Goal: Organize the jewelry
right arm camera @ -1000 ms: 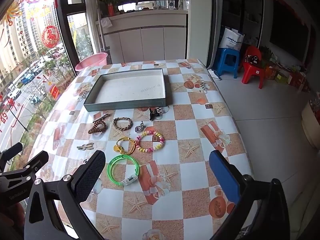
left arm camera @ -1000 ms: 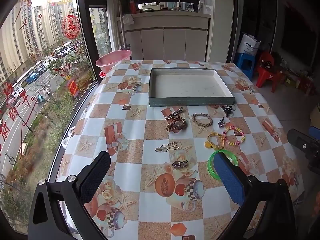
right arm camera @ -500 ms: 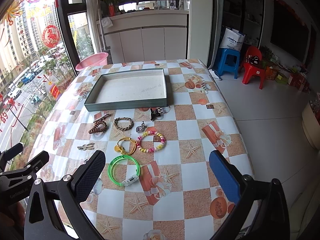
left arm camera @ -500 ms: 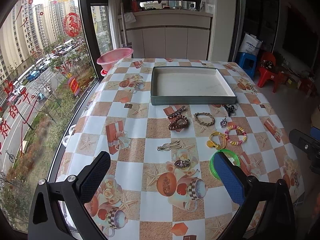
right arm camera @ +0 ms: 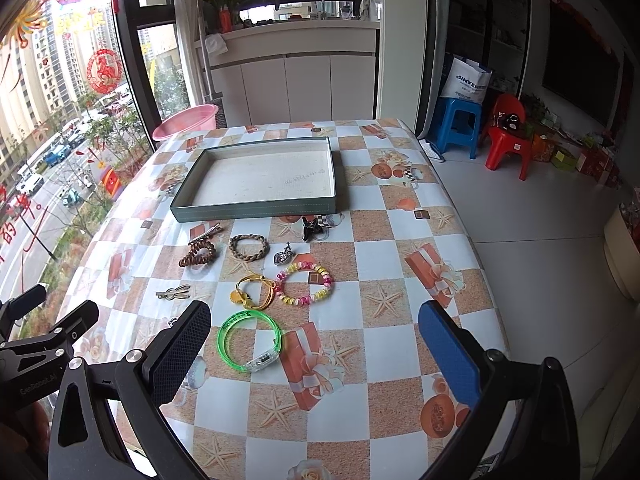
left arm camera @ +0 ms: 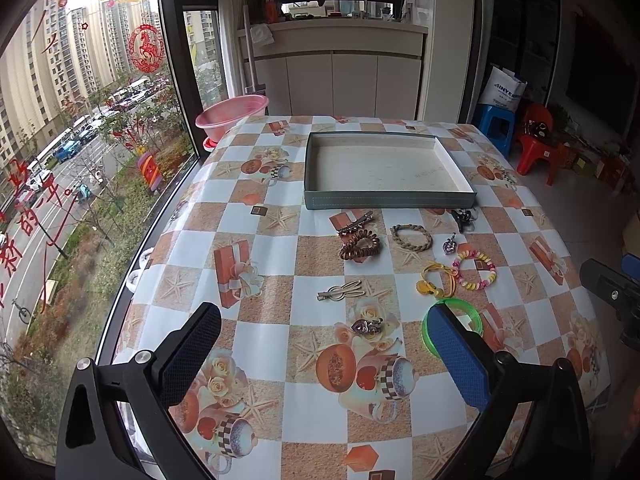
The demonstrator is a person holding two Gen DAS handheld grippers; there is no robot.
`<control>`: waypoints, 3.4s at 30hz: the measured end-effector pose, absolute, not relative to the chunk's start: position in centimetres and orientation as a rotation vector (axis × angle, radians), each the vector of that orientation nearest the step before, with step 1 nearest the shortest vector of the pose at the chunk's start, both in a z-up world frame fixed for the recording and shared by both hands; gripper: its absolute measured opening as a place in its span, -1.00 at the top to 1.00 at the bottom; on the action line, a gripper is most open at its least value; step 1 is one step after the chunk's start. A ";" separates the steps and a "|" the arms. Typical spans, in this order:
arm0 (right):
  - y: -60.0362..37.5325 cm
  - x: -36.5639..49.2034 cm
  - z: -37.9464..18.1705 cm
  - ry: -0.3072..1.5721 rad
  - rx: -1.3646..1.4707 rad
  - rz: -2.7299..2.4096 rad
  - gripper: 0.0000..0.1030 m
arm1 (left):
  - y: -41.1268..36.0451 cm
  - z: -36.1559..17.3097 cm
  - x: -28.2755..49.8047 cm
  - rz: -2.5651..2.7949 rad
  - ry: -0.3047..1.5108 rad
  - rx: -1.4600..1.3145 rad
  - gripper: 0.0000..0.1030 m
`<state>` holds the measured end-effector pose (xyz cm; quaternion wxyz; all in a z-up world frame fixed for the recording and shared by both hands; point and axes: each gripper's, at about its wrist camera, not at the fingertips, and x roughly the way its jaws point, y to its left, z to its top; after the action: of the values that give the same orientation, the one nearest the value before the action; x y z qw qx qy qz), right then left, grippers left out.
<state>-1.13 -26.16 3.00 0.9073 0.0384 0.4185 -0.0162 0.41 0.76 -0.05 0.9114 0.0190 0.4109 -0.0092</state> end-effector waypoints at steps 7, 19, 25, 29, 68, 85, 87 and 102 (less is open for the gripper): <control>-26.2 -1.1 3.0 0.863 0.078 -0.033 -1.00 | 0.8 -0.1 0.4 -0.020 0.846 0.040 -1.00; -26.2 -1.1 3.0 0.863 0.077 -0.032 -1.00 | 0.7 0.0 0.4 -0.020 0.848 0.040 -1.00; -26.2 -1.1 3.0 0.863 0.077 -0.033 -1.00 | 0.8 -0.1 0.4 -0.020 0.847 0.040 -1.00; -26.1 -1.1 3.0 0.864 0.077 -0.033 -1.00 | 0.7 -0.1 0.4 -0.020 0.848 0.041 -1.00; -25.7 -0.9 2.8 0.869 0.072 -0.031 -1.00 | 0.7 -0.2 0.4 -0.019 0.851 0.042 -1.00; -26.2 -0.6 1.9 0.900 0.094 -0.047 -1.00 | 1.0 -0.6 0.1 -0.031 0.875 0.053 -1.00; -26.4 -0.5 1.6 0.918 0.116 -0.047 -1.00 | 1.2 -1.0 0.1 -0.046 0.896 0.056 -1.00; -26.3 3.4 -2.9 1.197 0.203 0.001 -1.00 | 1.8 -6.2 5.6 -0.122 1.178 0.085 -1.00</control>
<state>3.38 -26.31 -2.93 0.8213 0.0954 0.5625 0.0003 5.58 1.76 -6.17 0.8289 0.0399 0.5550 -0.0575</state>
